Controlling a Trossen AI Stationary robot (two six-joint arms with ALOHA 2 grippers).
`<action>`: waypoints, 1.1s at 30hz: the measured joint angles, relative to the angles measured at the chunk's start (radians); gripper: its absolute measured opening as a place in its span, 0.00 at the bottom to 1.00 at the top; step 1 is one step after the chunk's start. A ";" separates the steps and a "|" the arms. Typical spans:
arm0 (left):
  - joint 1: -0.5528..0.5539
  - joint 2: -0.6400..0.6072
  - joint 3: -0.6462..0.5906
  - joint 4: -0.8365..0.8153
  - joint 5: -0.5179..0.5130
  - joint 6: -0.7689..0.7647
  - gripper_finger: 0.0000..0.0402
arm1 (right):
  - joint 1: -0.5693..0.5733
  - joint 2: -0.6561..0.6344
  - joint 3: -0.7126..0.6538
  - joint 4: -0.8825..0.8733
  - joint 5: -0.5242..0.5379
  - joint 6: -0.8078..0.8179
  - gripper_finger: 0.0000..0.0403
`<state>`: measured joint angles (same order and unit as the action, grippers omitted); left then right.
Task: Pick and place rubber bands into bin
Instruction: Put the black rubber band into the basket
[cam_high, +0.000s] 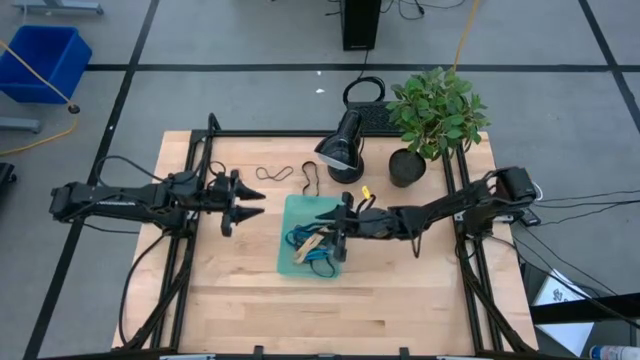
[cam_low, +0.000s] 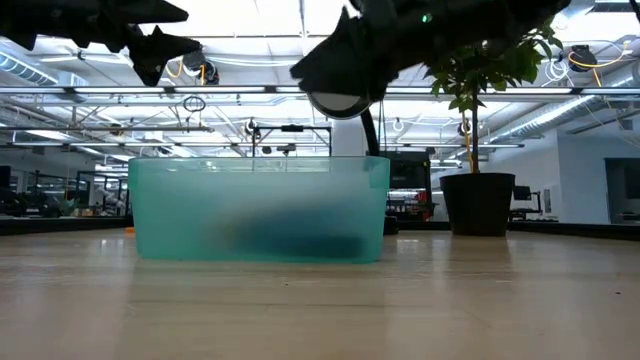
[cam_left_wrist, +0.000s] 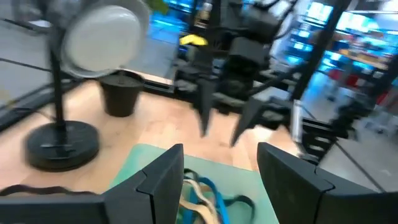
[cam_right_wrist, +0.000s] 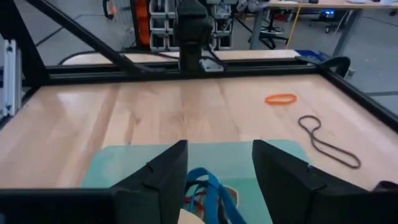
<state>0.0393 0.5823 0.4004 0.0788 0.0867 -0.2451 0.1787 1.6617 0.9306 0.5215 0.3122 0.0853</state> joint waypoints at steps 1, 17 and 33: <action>0.003 0.000 0.000 0.000 -0.026 -0.001 0.53 | 0.000 -0.017 0.000 -0.014 0.000 0.000 0.43; 0.269 0.335 0.360 -0.552 -0.227 0.055 0.53 | 0.000 -0.120 0.000 -0.156 0.000 0.016 0.43; 0.528 0.831 0.461 -0.288 0.072 0.371 0.53 | 0.062 -0.120 -0.001 -0.216 0.003 0.042 0.43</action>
<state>0.5675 1.4132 0.8612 -0.2090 0.1589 0.1263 0.2412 1.5417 0.9295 0.3054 0.3148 0.1268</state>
